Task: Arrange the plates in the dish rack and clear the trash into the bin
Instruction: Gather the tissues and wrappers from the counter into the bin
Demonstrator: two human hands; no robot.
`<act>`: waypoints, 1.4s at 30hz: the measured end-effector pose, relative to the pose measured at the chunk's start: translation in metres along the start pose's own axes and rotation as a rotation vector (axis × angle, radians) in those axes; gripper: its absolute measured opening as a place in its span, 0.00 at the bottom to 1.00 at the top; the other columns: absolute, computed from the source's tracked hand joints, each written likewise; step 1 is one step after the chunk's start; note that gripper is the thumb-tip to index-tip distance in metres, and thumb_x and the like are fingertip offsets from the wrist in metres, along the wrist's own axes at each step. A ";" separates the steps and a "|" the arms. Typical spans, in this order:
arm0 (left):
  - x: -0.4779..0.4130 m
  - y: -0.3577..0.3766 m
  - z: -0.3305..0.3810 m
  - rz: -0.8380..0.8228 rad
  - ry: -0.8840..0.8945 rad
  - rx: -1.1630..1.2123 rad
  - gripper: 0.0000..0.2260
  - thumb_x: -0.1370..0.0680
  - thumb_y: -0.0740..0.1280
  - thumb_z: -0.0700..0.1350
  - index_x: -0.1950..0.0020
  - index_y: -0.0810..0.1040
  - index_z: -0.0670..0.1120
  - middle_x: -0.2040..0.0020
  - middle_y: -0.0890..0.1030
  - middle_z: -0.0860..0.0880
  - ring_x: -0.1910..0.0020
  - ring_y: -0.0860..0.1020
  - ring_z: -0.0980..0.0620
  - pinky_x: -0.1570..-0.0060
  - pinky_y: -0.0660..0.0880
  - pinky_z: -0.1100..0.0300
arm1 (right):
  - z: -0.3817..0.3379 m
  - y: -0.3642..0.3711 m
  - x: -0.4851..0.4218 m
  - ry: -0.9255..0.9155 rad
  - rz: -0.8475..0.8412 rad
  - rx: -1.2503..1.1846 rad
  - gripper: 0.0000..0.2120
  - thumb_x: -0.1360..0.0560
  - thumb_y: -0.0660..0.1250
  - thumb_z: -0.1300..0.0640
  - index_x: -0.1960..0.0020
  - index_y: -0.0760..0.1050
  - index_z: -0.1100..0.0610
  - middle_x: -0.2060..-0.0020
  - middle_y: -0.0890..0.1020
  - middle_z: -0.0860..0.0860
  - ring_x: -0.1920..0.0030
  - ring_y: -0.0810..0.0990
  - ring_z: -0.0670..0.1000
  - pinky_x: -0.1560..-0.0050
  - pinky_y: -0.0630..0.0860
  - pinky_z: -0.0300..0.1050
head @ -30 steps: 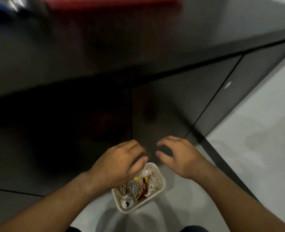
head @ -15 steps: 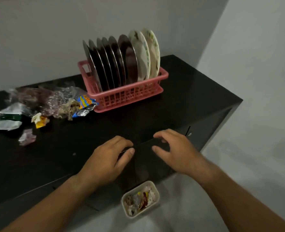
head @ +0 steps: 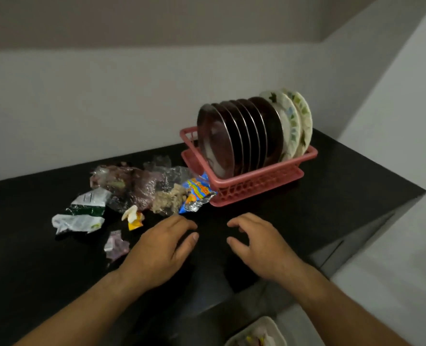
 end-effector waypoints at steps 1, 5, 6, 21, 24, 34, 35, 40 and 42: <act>-0.002 -0.010 -0.013 0.015 -0.001 0.000 0.12 0.21 0.62 0.54 0.42 0.78 0.51 0.49 0.76 0.58 0.50 0.75 0.61 0.50 0.73 0.63 | -0.010 0.008 -0.011 0.008 0.005 0.006 0.19 0.23 0.67 0.46 0.33 0.72 0.45 0.42 0.71 0.36 0.43 0.73 0.39 0.49 0.70 0.32; -0.007 -0.043 -0.053 0.041 0.020 0.002 0.09 0.21 0.66 0.50 0.43 0.79 0.50 0.50 0.77 0.56 0.51 0.76 0.59 0.50 0.74 0.62 | -0.039 0.033 -0.040 0.087 0.012 0.018 0.21 0.22 0.66 0.47 0.30 0.71 0.48 0.36 0.72 0.42 0.39 0.73 0.43 0.39 0.73 0.41; -0.008 -0.049 -0.060 0.035 0.034 0.004 0.09 0.21 0.65 0.50 0.44 0.79 0.50 0.50 0.77 0.57 0.51 0.76 0.59 0.51 0.74 0.61 | -0.046 0.038 -0.046 0.098 0.008 0.031 0.21 0.21 0.66 0.46 0.30 0.71 0.49 0.36 0.73 0.42 0.39 0.73 0.43 0.39 0.73 0.42; -0.032 -0.074 -0.135 0.099 0.060 0.015 0.10 0.21 0.63 0.52 0.45 0.79 0.49 0.50 0.76 0.55 0.53 0.75 0.58 0.54 0.74 0.60 | -0.102 0.060 -0.211 0.126 -0.122 0.308 0.43 0.30 0.73 0.38 0.23 0.55 0.49 0.26 0.64 0.54 0.28 0.65 0.59 0.30 0.67 0.60; -0.040 -0.074 -0.143 0.107 0.040 0.011 0.10 0.20 0.63 0.53 0.43 0.78 0.50 0.49 0.75 0.56 0.52 0.74 0.58 0.53 0.75 0.60 | -0.085 0.077 -0.220 0.267 -0.203 0.314 0.51 0.32 0.75 0.38 0.22 0.45 0.44 0.29 0.69 0.58 0.31 0.69 0.62 0.32 0.68 0.65; -0.049 -0.070 -0.153 0.130 0.006 0.076 0.10 0.21 0.63 0.51 0.43 0.79 0.50 0.49 0.76 0.55 0.52 0.75 0.57 0.53 0.76 0.55 | -0.105 0.051 -0.207 0.109 -0.096 0.250 0.15 0.24 0.69 0.57 0.38 0.77 0.48 0.45 0.82 0.50 0.46 0.80 0.53 0.43 0.78 0.53; -0.051 -0.072 -0.152 0.143 0.008 0.083 0.10 0.21 0.64 0.51 0.44 0.79 0.49 0.49 0.76 0.55 0.52 0.75 0.57 0.54 0.76 0.55 | -0.111 0.042 -0.204 0.079 -0.062 0.217 0.14 0.24 0.68 0.58 0.39 0.78 0.49 0.46 0.82 0.50 0.47 0.80 0.53 0.44 0.78 0.52; -0.060 -0.076 -0.146 0.175 0.003 0.109 0.09 0.21 0.63 0.52 0.45 0.79 0.51 0.50 0.76 0.56 0.53 0.75 0.58 0.55 0.75 0.58 | -0.128 -0.005 -0.185 0.019 -0.001 0.070 0.10 0.21 0.66 0.57 0.41 0.79 0.48 0.47 0.81 0.47 0.49 0.81 0.49 0.49 0.80 0.45; -0.063 -0.074 -0.145 0.179 -0.007 0.124 0.09 0.21 0.63 0.51 0.45 0.79 0.51 0.51 0.75 0.57 0.53 0.74 0.60 0.54 0.74 0.60 | -0.132 -0.023 -0.175 -0.003 0.039 0.040 0.09 0.20 0.65 0.57 0.44 0.81 0.48 0.50 0.81 0.45 0.51 0.81 0.45 0.52 0.78 0.39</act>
Point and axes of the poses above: each hand's wrist, its own x-axis away from the middle knuckle, its own y-axis out of the palm, z = x × y, the point moved 7 cm from there along -x, towards the middle knuckle
